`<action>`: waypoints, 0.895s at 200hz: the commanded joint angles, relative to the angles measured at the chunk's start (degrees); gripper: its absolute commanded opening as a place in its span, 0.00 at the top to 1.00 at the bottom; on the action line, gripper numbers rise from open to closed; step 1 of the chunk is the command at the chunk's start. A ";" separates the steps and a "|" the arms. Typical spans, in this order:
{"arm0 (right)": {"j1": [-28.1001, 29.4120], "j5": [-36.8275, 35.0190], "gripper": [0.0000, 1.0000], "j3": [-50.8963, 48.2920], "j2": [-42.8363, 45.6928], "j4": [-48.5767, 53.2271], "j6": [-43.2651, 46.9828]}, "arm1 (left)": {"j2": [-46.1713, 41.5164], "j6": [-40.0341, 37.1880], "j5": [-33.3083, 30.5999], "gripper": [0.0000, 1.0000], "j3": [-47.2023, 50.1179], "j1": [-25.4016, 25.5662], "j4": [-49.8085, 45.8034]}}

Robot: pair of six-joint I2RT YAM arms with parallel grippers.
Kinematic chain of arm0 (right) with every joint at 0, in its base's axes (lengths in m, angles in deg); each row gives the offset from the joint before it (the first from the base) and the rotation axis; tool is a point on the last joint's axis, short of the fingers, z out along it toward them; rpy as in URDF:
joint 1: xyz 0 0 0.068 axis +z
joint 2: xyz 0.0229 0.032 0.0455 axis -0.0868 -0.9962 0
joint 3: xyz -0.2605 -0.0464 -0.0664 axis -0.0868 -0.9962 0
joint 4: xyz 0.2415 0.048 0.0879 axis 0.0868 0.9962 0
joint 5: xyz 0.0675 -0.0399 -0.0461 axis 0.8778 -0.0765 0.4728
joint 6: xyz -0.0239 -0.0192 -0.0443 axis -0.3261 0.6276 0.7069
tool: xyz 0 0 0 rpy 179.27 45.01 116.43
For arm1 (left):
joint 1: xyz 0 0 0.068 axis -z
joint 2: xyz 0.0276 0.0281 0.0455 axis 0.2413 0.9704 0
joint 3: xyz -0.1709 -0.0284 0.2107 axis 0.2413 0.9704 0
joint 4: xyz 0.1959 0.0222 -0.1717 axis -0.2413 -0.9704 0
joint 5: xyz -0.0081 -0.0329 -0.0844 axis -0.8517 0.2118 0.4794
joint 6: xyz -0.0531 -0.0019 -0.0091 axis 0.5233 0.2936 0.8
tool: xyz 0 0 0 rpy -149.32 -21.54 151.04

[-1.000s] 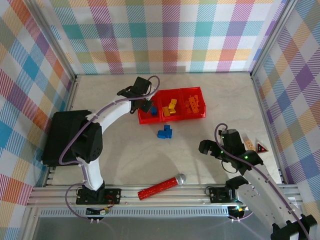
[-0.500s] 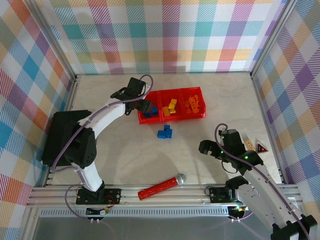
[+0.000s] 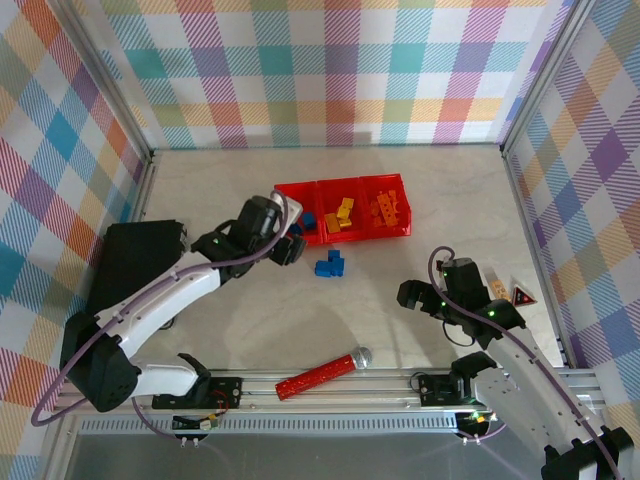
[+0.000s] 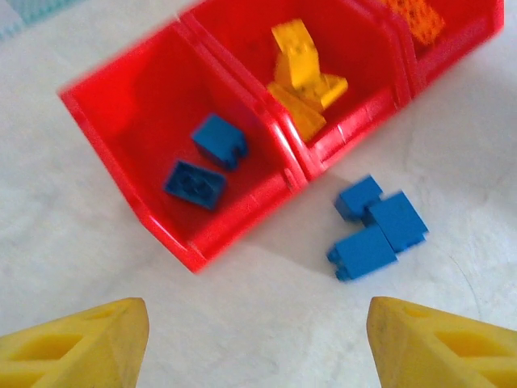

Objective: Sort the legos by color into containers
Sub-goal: Place the lego in the container, then move the lego to the center of the table.

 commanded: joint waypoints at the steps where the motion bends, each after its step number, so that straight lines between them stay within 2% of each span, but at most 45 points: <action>1: -0.21 0.39 0.01 1.98 0.15 0.79 -0.33 | -0.17 7.87 -2.45 0.29 2.53 3.70 0.40; 17: -0.21 0.44 0.01 1.94 0.03 0.64 -0.45 | 2.36 11.11 -1.74 0.28 2.73 6.49 0.64; 37: -0.21 0.52 0.01 1.96 -0.15 0.63 -0.54 | 6.28 13.37 -2.05 0.07 2.24 9.76 1.72; 65: -0.28 0.46 0.01 2.07 0.02 0.98 -0.29 | 14.11 20.55 -5.53 0.00 -4.53 10.28 -3.61; 77: -0.26 0.34 0.01 2.10 0.09 1.07 -0.24 | 18.33 24.35 -7.23 0.00 -9.41 10.30 -8.13; 94: -0.24 0.36 0.01 2.10 0.20 1.13 -0.28 | 23.41 28.18 -5.03 0.00 -16.03 10.45 -13.53; 123: -0.21 0.28 0.01 1.94 0.31 1.27 -0.32 | 25.50 30.63 -2.47 0.01 -17.64 12.27 -10.11; 179: -0.21 0.25 0.01 1.72 -0.26 0.48 -0.17 | 30.74 36.11 3.00 0.13 -19.39 13.52 -7.48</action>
